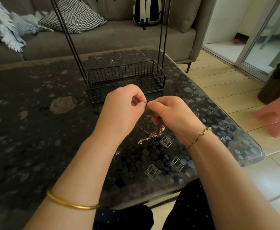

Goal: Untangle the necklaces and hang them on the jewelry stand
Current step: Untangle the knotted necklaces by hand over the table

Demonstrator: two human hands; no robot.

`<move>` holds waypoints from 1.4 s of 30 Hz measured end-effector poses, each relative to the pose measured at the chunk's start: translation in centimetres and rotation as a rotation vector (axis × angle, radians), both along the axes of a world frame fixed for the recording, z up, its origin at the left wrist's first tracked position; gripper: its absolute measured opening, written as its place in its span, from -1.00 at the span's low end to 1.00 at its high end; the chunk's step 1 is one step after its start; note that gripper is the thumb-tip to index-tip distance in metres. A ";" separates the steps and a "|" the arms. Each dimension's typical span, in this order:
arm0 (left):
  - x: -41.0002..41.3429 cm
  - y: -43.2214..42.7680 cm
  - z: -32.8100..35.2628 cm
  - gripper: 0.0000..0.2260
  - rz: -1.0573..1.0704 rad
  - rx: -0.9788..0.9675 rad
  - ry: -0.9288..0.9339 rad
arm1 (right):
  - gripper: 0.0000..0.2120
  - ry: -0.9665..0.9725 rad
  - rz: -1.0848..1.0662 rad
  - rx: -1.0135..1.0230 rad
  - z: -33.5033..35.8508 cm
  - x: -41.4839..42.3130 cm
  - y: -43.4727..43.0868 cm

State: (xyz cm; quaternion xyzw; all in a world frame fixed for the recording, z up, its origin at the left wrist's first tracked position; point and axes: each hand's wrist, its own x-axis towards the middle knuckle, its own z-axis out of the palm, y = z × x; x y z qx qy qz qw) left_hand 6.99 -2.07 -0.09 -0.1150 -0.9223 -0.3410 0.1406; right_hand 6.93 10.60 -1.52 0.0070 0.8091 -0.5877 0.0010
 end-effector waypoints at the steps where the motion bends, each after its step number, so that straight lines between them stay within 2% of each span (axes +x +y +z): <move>1: 0.0 0.1 -0.1 -0.90 -0.003 -0.005 0.002 | -0.76 0.013 -0.005 0.021 0.0 0.1 0.0; 3: 0.0 0.2 -0.1 -0.89 -0.009 -0.005 0.009 | -0.77 0.025 -0.013 0.034 0.0 0.1 -0.1; 8: 0.0 0.2 0.1 -0.87 0.002 -0.012 0.051 | -0.75 -0.043 -0.009 -0.088 0.0 0.0 -0.2; 16: 0.0 0.3 -0.1 -0.90 0.010 -0.082 0.064 | -0.72 0.002 -0.010 0.083 0.2 0.3 -0.2; 22: -0.1 0.4 -0.3 -0.88 0.009 -0.059 0.044 | -0.72 0.047 -0.013 0.057 0.0 0.1 -0.4; 33: -0.2 0.2 0.0 -0.87 -0.023 0.238 -0.148 | -0.78 -0.102 -0.034 -0.352 0.0 0.1 -0.3; 39: -0.3 0.2 -0.2 -0.87 0.027 0.163 -0.157 | -0.78 -0.137 -0.062 -0.449 0.2 -0.1 -0.1; 42: -0.4 -0.2 -0.1 -0.86 0.105 0.076 -0.152 | -0.78 -0.105 -0.125 -0.376 0.0 -0.3 0.3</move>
